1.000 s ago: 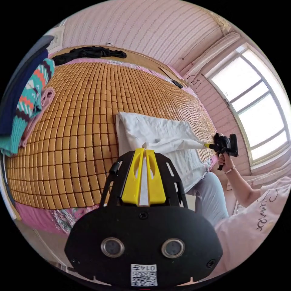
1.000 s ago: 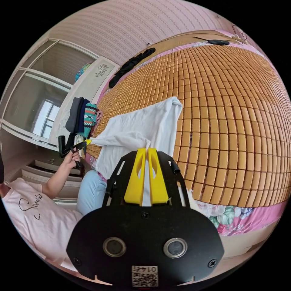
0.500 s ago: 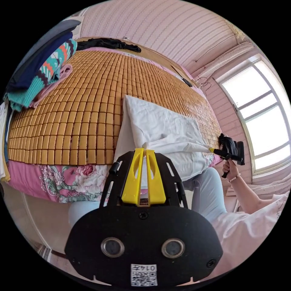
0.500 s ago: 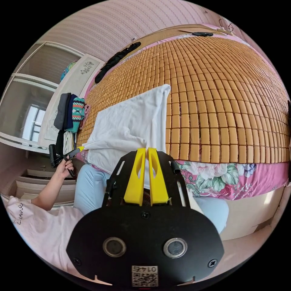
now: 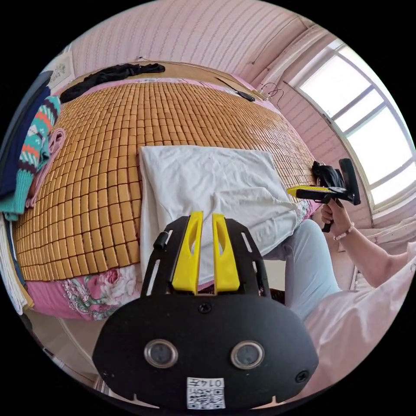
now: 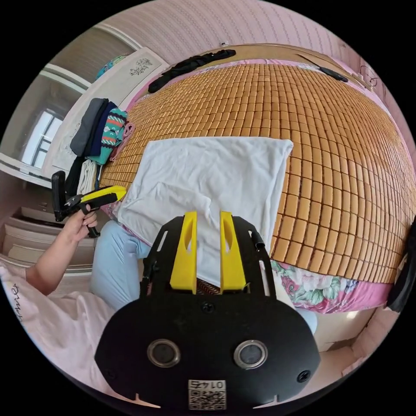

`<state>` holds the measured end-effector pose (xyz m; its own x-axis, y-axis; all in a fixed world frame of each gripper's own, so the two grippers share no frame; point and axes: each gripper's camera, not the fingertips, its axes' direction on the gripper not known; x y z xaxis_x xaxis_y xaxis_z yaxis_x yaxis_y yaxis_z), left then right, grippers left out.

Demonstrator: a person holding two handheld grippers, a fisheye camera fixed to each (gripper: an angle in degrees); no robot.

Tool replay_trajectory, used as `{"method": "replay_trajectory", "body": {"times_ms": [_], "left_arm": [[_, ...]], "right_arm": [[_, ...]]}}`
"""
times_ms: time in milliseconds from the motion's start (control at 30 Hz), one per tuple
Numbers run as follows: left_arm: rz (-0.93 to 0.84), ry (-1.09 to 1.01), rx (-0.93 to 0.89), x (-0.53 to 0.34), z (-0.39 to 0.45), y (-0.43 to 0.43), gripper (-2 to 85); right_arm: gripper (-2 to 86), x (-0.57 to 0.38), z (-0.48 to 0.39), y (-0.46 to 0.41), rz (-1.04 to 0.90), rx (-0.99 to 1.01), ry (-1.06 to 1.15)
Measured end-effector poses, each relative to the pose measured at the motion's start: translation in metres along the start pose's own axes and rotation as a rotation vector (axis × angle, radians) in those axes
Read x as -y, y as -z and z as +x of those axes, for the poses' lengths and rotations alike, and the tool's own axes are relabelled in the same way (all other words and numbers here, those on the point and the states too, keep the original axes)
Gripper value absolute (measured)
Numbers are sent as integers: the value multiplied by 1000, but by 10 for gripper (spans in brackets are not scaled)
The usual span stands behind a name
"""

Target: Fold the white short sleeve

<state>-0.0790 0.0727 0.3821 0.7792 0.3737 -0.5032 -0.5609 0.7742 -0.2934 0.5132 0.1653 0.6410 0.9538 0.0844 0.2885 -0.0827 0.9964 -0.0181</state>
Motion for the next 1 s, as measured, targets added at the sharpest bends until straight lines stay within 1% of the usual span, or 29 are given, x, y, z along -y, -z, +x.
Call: {"method": "replay_trajectory", "body": {"times_ms": [67, 133, 200, 233, 333, 467, 567, 667, 733, 800, 933, 1000], "left_arm": [[-23, -25, 9, 13, 14, -27, 67], [-97, -26, 19, 21, 23, -64, 64], [-170, -30, 32, 20, 27, -87, 40], [-126, -50, 62, 15, 29, -87, 9], [-117, -56, -12, 2, 27, -83, -1], [-39, -112, -82, -30, 30, -58, -3], [-59, -171, -125, -67, 38, -45, 6], [-125, -199, -110, -107, 46, -44, 24], [-123, -189, -93, -136, 50, -37, 33], [-102, -170, -84, -154, 51, -32, 36], [-25, -106, -43, -189, 57, -28, 37], [9, -82, -44, -201, 62, -31, 34]], "right_arm": [[89, 13, -21, -34, -83, -85, 55], [79, 18, -27, -55, -135, -129, 50], [59, 17, -28, -69, -178, -105, 39], [39, 13, -28, -68, -159, -92, 33], [17, -1, -29, -54, -87, 24, 60], [9, -35, -38, -34, -30, 165, 193], [8, -67, -51, -35, -86, 215, 306], [8, -101, -63, -51, -209, 173, 370], [9, -119, -66, -57, -240, 130, 358], [10, -135, -67, -57, -223, 145, 328], [13, -165, -71, -58, -144, 203, 220], [12, -174, -76, -59, -110, 183, 181]]}}
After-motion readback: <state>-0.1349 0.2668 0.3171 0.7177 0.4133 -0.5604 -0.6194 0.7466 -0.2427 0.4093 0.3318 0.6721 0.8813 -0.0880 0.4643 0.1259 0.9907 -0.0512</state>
